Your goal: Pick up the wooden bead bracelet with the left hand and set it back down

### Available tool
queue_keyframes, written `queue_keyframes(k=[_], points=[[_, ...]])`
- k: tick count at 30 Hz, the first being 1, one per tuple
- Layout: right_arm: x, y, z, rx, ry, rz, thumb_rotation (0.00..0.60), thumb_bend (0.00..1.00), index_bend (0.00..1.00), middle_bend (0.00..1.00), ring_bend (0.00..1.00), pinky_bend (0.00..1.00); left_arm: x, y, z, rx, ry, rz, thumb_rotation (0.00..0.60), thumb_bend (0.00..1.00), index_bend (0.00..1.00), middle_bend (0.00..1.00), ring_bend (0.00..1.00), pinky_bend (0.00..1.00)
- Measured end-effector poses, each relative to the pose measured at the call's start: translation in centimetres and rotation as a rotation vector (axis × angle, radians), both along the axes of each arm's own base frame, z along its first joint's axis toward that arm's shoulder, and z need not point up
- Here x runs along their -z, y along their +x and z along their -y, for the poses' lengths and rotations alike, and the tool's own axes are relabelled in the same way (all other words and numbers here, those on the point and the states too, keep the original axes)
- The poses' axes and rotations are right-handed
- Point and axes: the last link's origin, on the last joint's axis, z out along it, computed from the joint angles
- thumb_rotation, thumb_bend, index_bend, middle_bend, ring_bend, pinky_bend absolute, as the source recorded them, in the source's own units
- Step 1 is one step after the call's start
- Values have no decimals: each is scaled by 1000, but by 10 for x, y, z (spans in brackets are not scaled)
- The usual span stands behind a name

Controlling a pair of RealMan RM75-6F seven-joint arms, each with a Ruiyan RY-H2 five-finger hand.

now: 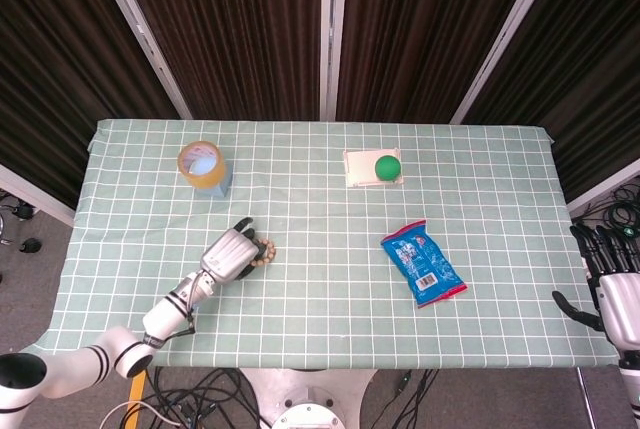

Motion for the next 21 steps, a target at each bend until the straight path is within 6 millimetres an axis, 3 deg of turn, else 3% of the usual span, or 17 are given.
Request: queue_keyframes(k=[7, 21], points=[[0, 1, -1, -11, 0, 4, 600, 126, 0, 84, 0, 0, -16, 3, 3, -214, -128, 339, 600, 451, 594, 607, 353, 202], [1, 5, -2, -28, 4, 5, 600, 126, 0, 84, 0, 0, -63, 8, 18, -865, -622, 1153, 600, 508, 589, 613, 379, 216]])
